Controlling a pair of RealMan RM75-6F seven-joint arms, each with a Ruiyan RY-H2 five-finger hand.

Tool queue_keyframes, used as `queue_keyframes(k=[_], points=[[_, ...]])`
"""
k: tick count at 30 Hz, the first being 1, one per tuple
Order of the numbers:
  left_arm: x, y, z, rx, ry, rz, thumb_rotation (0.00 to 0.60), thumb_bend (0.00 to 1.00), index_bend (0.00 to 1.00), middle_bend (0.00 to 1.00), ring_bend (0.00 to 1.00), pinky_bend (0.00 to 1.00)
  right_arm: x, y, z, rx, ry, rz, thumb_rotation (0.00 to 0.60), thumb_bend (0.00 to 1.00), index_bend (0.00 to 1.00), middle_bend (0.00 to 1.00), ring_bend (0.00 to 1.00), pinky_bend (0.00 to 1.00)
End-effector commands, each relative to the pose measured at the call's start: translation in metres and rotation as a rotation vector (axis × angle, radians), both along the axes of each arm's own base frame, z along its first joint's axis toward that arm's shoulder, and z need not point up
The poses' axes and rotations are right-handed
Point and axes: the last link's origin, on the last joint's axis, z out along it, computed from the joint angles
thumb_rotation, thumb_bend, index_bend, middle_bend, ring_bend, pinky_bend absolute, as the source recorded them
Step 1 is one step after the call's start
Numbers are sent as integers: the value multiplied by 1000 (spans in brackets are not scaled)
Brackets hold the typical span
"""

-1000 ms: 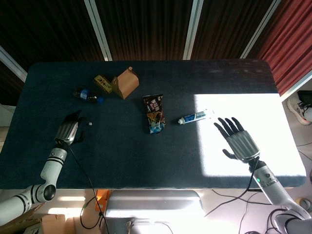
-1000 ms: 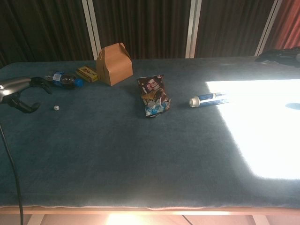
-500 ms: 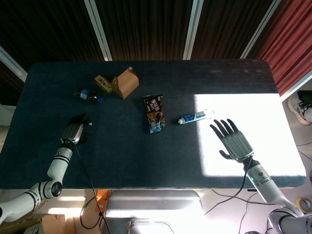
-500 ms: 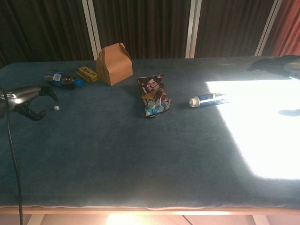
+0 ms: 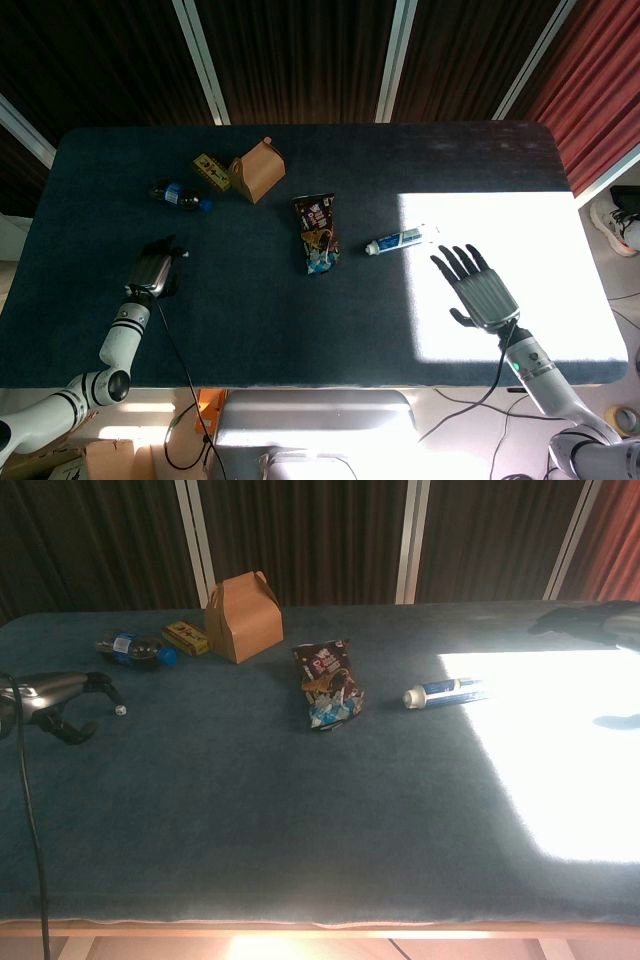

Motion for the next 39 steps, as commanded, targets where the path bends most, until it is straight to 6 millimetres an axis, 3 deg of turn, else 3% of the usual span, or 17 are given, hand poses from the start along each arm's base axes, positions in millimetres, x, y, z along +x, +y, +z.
queue_keyframes(k=[1, 39], points=[[1, -1, -1, -5, -3, -1, 600, 593, 242, 0, 0, 88, 0, 0, -1, 2, 1, -2, 600, 214, 0, 0, 0, 0], [-5, 0, -3, -30, 15, 24, 600, 596, 242, 0, 0, 88, -5, -2, -2, 8, 2, -20, 600, 214, 0, 0, 0, 0]])
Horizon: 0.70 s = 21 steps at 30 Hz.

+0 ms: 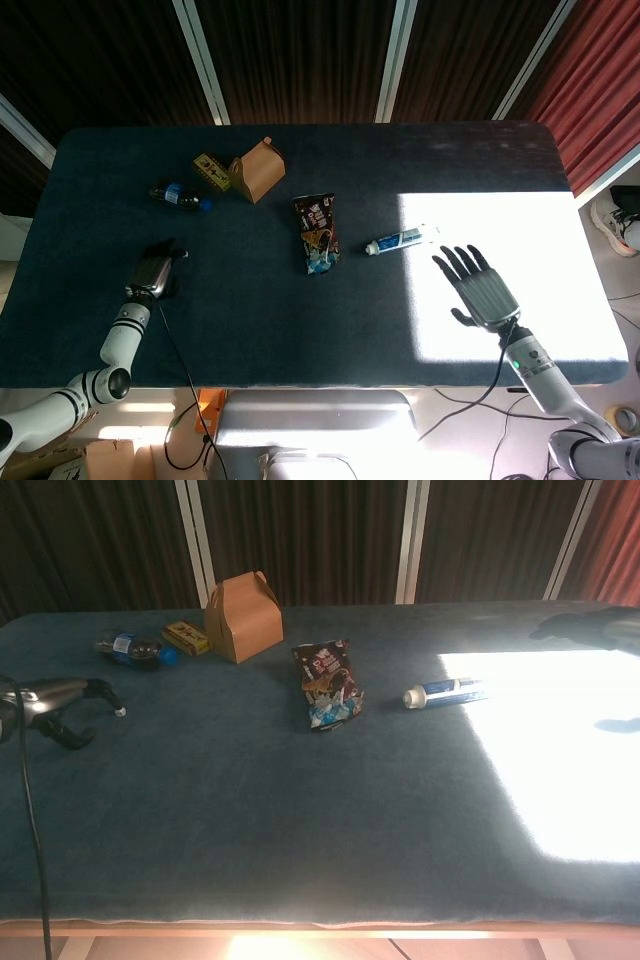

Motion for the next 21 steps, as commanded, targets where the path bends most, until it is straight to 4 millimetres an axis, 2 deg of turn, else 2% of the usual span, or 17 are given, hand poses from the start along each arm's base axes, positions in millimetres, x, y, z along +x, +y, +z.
queue_keyframes(k=[1, 9, 14, 18, 21], points=[[0, -1, 0, -3, 2, -5, 600, 595, 243, 0, 0, 88, -1, 0, 0, 0, -1, -1, 600, 214, 0, 0, 0, 0], [8, -17, -3, -30, 15, -74, 600, 596, 242, 0, 0, 88, -2, -1, 0, 0, -6, -10, 600, 214, 0, 0, 0, 0], [20, -31, 2, -24, 4, -146, 600, 596, 242, 0, 0, 88, -3, 0, -1, 3, -6, -11, 600, 214, 0, 0, 0, 0], [32, -51, 18, -5, -47, -224, 600, 592, 233, 0, 0, 89, -4, 4, 2, -9, -12, -6, 600, 214, 0, 0, 0, 0], [29, -88, 51, 28, -101, -285, 600, 567, 107, 0, 0, 88, -10, 20, 13, -46, -9, 9, 600, 214, 0, 0, 0, 0]])
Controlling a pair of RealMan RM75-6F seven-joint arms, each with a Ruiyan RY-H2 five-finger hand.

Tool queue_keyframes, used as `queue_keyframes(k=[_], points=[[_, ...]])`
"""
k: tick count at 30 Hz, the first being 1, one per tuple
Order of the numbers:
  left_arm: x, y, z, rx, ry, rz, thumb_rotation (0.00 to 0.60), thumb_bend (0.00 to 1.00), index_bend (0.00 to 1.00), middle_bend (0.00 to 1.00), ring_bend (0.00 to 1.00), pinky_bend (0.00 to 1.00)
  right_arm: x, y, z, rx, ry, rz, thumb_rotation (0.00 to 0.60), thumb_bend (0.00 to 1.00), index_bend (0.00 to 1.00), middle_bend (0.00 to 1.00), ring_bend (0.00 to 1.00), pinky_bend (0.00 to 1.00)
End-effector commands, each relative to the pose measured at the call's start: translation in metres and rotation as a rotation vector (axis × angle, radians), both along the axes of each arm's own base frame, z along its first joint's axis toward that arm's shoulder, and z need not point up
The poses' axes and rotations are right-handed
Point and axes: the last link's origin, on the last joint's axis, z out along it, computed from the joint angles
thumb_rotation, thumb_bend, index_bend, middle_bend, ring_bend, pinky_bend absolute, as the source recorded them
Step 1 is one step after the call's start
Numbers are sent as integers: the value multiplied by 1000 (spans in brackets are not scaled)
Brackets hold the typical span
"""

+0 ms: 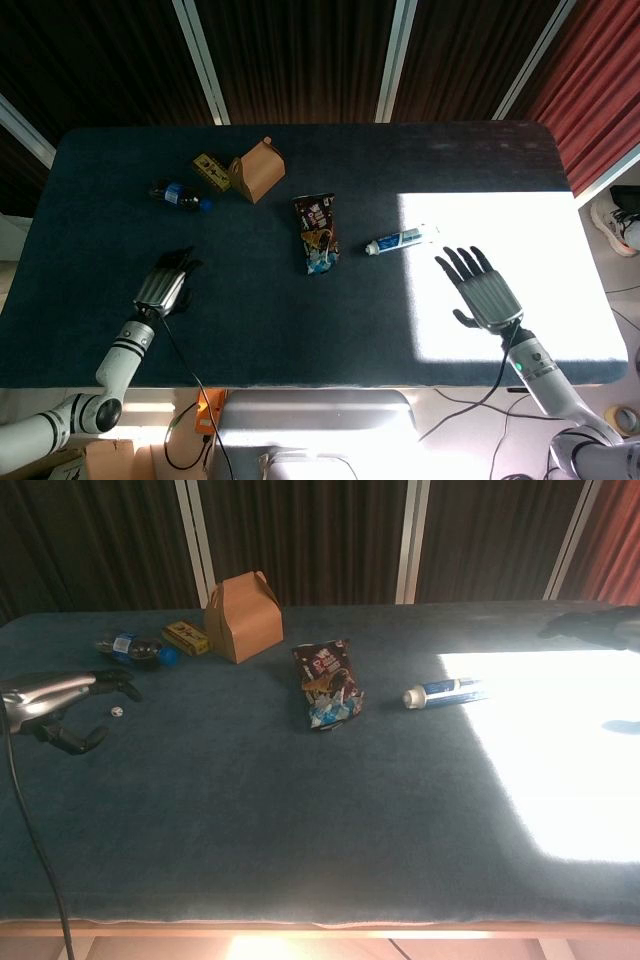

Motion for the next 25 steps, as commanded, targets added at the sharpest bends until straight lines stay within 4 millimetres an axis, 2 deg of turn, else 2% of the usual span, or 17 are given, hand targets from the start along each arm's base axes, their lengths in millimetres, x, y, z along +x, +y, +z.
queue_keyframes(k=[1, 3, 5, 9, 11, 13, 16, 25], points=[[-8, -53, 48, 50, -72, -79, 600, 554, 53, 0, 0, 88, -9, 21, 14, -44, 3, 9, 600, 214, 0, 0, 0, 0], [-21, -85, 69, 79, -99, -88, 600, 527, 3, 0, 0, 88, -18, 41, 24, -73, 8, -4, 600, 214, 0, 0, 0, 0], [-38, -130, 89, 106, -119, -78, 600, 477, 0, 0, 0, 88, -30, 66, 35, -99, 13, -28, 600, 213, 0, 0, 0, 0], [-68, -212, 109, 132, -61, -79, 600, 333, 0, 0, 0, 82, -55, 122, 52, -152, 42, -69, 600, 213, 0, 0, 0, 0], [-76, -234, 112, 162, -73, -70, 600, 303, 0, 0, 0, 79, -61, 144, 56, -170, 13, -104, 600, 214, 0, 0, 0, 0], [-86, -248, 109, 206, -85, -50, 600, 297, 0, 0, 0, 78, -64, 164, 60, -189, -56, -111, 600, 214, 0, 0, 0, 0], [-94, -257, 105, 215, -18, -49, 600, 283, 0, 0, 0, 78, -64, 179, 63, -245, -180, -75, 600, 214, 0, 0, 0, 0], [-89, -270, 108, 236, -35, -72, 600, 271, 0, 0, 0, 78, -67, 182, 65, -250, -196, -52, 600, 213, 0, 0, 0, 0]])
